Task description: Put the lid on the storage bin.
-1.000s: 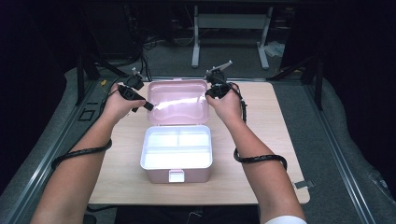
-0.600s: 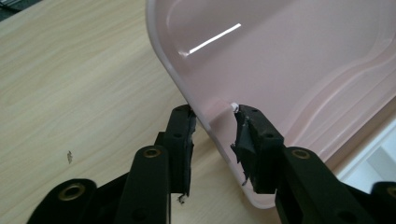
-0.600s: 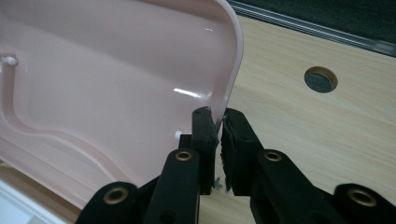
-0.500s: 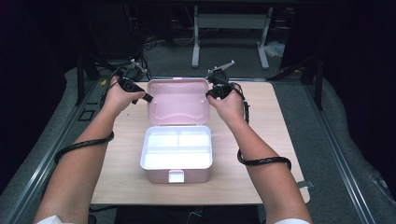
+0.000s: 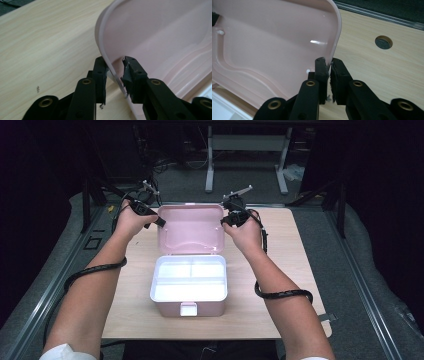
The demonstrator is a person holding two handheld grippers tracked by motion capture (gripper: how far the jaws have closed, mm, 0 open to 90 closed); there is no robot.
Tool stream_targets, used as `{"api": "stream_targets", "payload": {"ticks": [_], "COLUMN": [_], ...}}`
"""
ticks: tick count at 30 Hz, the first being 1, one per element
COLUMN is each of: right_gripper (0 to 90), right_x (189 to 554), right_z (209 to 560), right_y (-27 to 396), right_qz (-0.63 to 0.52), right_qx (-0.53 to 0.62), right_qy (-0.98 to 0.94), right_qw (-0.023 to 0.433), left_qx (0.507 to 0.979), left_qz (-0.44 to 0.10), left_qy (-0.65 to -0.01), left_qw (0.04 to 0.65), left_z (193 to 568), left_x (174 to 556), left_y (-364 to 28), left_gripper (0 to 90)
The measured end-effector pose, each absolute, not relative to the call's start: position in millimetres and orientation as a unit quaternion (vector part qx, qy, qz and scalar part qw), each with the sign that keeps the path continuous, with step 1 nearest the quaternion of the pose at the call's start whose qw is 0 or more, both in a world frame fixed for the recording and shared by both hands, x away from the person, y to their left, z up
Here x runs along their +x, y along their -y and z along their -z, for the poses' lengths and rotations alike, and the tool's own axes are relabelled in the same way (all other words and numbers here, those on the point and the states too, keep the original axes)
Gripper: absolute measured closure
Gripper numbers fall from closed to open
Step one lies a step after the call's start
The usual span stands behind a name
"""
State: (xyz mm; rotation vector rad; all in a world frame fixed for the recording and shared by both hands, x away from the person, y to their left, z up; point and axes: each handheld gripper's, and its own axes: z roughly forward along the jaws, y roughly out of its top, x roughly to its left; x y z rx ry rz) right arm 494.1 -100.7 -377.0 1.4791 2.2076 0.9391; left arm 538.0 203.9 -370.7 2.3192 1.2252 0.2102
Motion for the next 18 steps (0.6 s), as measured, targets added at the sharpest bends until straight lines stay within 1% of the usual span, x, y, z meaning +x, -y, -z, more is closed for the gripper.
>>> {"api": "stream_targets", "payload": {"ticks": [2,6,9,10,11,15,16,17,18], "right_gripper": [83.8,82.7,71.3,69.3,68.8,68.3,68.1,66.6,63.1], "right_x": [494.3,495.8,499.8,501.9,504.8,508.4,508.8,509.6,510.3], "right_z": [377.1,379.2,380.9,381.9,383.7,384.7,384.6,384.6,383.8], "right_y": [101.8,103.8,105.0,105.2,105.9,106.6,106.0,104.5,104.9], "right_qz": [-0.331,-0.336,-0.34,-0.338,-0.339,-0.354,-0.355,-0.356,-0.364], "right_qx": [0.517,0.513,0.519,0.521,0.526,0.528,0.527,0.526,0.519], "right_qy": [-0.774,-0.775,-0.77,-0.771,-0.769,-0.765,-0.765,-0.765,-0.768], "right_qw": [0.158,0.153,0.148,0.143,0.129,0.104,0.103,0.107,0.09], "left_qx": [0.854,0.85,0.851,0.851,0.851,0.852,0.85,0.851,0.851], "left_qz": [-0.081,-0.075,-0.077,-0.076,-0.076,-0.075,-0.075,-0.075,-0.075], "left_qy": [-0.451,-0.453,-0.452,-0.451,-0.45,-0.445,-0.447,-0.445,-0.443], "left_qw": [0.249,0.256,0.258,0.258,0.258,0.264,0.269,0.269,0.27], "left_z": [370.2,369.8,368.9,368.4,367.9,365.7,365.8,365.4,365.1], "left_x": [537.6,536.3,535.2,534.5,534.2,532.1,531.3,531.0,530.3], "left_y": [-203.1,-205.3,-205.5,-205.6,-205.8,-207.4,-207.7,-208.2,-208.6], "left_gripper": [75.6,76.0,76.0,76.0,76.1,75.9,75.9,75.9,75.7]}}
